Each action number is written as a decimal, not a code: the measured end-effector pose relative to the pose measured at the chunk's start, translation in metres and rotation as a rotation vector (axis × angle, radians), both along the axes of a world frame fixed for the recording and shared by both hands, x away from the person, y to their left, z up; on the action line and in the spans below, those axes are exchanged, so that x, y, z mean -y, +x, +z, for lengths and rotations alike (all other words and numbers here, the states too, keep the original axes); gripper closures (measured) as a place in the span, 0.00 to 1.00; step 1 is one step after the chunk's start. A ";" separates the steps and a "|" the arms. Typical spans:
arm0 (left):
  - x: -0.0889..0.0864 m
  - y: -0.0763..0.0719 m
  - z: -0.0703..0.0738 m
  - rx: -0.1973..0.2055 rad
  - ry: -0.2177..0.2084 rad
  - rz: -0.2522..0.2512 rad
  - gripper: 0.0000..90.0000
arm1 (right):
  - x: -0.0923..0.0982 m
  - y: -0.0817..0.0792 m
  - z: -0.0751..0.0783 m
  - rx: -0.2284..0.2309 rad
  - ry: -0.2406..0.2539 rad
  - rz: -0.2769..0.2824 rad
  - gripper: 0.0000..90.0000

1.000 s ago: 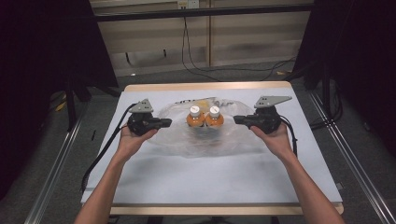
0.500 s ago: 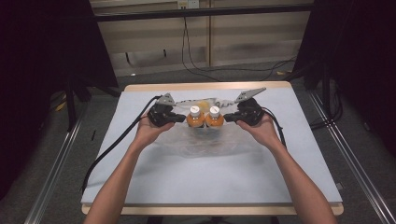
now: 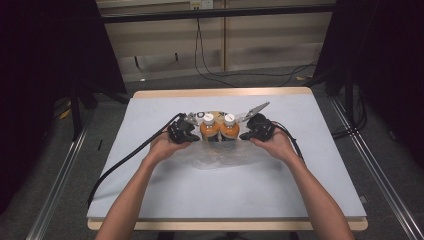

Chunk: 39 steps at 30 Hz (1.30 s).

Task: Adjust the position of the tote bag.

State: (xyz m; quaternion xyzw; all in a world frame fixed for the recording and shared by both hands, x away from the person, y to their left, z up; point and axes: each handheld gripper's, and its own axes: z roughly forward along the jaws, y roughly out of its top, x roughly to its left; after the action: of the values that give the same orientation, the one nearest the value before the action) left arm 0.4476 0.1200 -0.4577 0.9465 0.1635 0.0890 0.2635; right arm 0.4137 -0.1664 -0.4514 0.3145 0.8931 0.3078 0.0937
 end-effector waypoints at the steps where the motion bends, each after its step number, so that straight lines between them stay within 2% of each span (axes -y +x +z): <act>1: 0.000 0.000 -0.001 -0.003 0.020 -0.015 1.00 | 0.000 0.000 -0.002 -0.005 -0.017 0.001 1.00; 3: 0.000 0.000 -0.001 -0.005 0.029 -0.018 1.00 | 0.000 0.001 -0.006 -0.010 -0.047 0.012 1.00; 5: -0.001 -0.002 -0.002 -0.006 0.056 -0.013 1.00 | 0.001 0.000 -0.008 -0.014 -0.076 0.019 1.00; 6: -0.002 -0.001 -0.002 -0.013 0.074 -0.023 1.00 | 0.001 -0.001 -0.009 -0.031 -0.085 0.013 1.00; 8: -0.005 -0.001 -0.002 0.003 0.102 -0.032 1.00 | 0.002 -0.002 -0.011 -0.029 -0.132 0.018 1.00; 9: -0.006 -0.002 -0.001 0.008 0.111 -0.020 1.00 | 0.003 -0.004 -0.011 -0.038 -0.147 0.018 1.00; 11: -0.007 -0.002 -0.001 0.004 0.120 -0.017 1.00 | 0.005 -0.004 -0.012 -0.034 -0.150 0.026 1.00; 15: -0.012 -0.003 0.000 0.041 0.185 -0.011 1.00 | 0.019 -0.007 -0.010 -0.035 -0.212 -0.004 1.00; 16: -0.013 -0.003 0.000 0.030 0.181 -0.011 1.00 | 0.022 -0.008 -0.009 -0.035 -0.229 -0.013 1.00; 17: -0.015 -0.003 0.001 0.041 0.191 -0.016 1.00 | 0.025 -0.008 -0.009 -0.030 -0.253 -0.020 1.00; 18: -0.017 -0.002 0.000 0.035 0.194 -0.017 1.00 | 0.028 -0.008 -0.009 -0.030 -0.262 -0.024 1.00; 19: -0.020 -0.002 0.001 0.040 0.194 -0.001 1.00 | 0.032 -0.008 -0.009 -0.025 -0.271 -0.029 1.00; 21: -0.025 -0.002 0.000 0.019 0.179 0.008 1.00 | 0.038 -0.007 -0.009 -0.032 -0.276 -0.056 1.00; 24: -0.033 -0.002 -0.001 0.020 0.164 0.001 1.00 | 0.046 -0.003 -0.009 -0.022 -0.286 -0.065 1.00; 26: -0.036 -0.004 -0.002 0.023 0.149 0.013 1.00 | 0.047 -0.003 -0.009 -0.012 -0.300 -0.085 1.00; 29: -0.037 -0.005 -0.001 0.026 0.167 -0.004 1.00 | 0.047 -0.002 -0.010 0.006 -0.309 -0.088 1.00; 31: -0.038 -0.006 0.000 0.032 0.183 -0.004 1.00 | 0.048 -0.002 -0.009 -0.002 -0.304 -0.089 1.00; 32: -0.040 -0.009 0.001 0.040 0.216 -0.016 1.00 | 0.054 0.000 -0.009 0.003 -0.316 -0.077 1.00; 34: -0.045 -0.010 0.000 0.031 0.207 -0.003 1.00 | 0.061 -0.001 -0.008 -0.028 -0.306 -0.087 1.00; 37: -0.051 -0.011 0.000 0.021 0.190 0.002 1.00 | 0.066 -0.002 -0.007 -0.037 -0.321 -0.069 1.00; 39: -0.058 -0.013 0.001 0.021 0.200 -0.009 1.00 | 0.065 -0.009 -0.006 -0.043 -0.379 -0.029 1.00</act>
State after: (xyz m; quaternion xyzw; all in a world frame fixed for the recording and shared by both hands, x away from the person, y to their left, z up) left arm 0.4343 0.1778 -0.4565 0.9678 0.1465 0.1138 0.1699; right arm 0.4049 -0.2311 -0.4574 0.3106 0.9322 0.1259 0.1365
